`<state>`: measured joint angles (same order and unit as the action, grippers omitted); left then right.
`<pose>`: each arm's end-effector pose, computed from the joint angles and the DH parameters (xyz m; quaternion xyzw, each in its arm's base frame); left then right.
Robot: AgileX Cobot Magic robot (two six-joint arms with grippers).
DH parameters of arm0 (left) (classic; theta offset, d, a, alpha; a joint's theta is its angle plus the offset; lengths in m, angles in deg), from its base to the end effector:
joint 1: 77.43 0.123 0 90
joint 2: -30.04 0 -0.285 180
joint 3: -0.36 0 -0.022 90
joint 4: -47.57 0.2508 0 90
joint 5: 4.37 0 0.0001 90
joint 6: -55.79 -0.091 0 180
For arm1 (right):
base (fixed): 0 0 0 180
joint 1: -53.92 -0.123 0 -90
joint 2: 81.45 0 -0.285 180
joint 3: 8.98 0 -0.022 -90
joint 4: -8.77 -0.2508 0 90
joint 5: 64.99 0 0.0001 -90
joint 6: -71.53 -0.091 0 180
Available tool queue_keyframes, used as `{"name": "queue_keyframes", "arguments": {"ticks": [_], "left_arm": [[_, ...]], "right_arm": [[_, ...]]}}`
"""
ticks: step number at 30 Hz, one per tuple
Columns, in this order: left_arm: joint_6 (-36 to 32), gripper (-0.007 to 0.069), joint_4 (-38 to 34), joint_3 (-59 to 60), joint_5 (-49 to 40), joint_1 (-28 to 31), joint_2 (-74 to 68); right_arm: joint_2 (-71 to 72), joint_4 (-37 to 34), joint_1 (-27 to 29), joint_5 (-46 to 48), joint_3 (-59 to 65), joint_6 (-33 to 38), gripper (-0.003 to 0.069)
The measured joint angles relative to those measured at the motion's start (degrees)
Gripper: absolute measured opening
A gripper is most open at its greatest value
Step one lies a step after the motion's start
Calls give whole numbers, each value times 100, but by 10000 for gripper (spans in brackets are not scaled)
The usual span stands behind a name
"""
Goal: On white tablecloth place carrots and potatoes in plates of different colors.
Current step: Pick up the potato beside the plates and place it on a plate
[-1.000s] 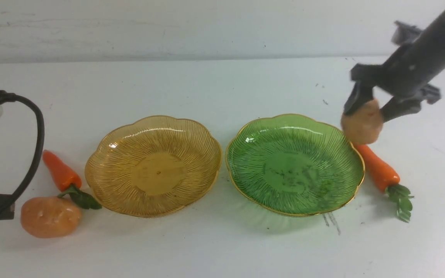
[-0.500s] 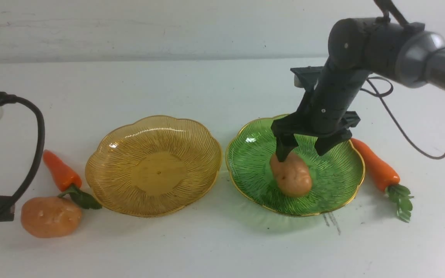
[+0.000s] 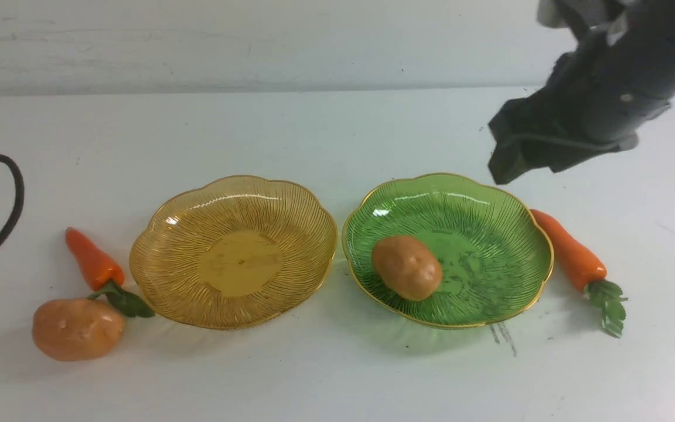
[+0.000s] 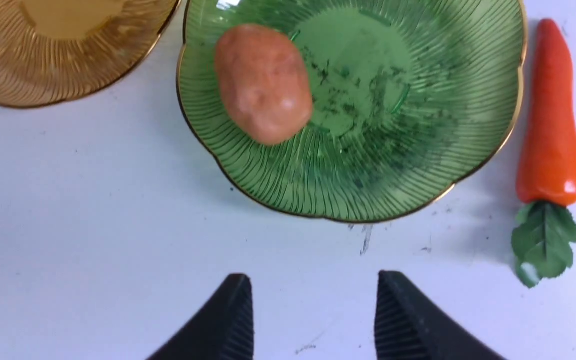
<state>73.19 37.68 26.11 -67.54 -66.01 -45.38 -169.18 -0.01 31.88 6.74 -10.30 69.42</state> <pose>0.2020 0.0266 0.2854 -0.2728 0.9490 -0.0885 0.1313 0.2466 0.1141 0.3620 -0.1598 0.9659 0.1138 0.1690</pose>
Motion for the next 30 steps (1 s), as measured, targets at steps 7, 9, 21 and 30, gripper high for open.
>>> {"name": "queue_keyframes", "arguments": {"ticks": [7, 9, 21, 30], "left_arm": [[265, 71, -371, -303, 637, 49, -1078], [312, 145, -376, -406, 896, 49, -1293], [1535, 643, -454, -510, 1549, 54, -2445], [1567, 647, -393, -531, 2001, 54, -2526]], "right_arm": [[174, -127, 0, 0, 729, 334, 243], [174, -148, 0, 0, 806, 355, 244], [174, -549, 0, -5, 848, 804, 244], [174, -562, 0, -5, 848, 947, 244]]}}
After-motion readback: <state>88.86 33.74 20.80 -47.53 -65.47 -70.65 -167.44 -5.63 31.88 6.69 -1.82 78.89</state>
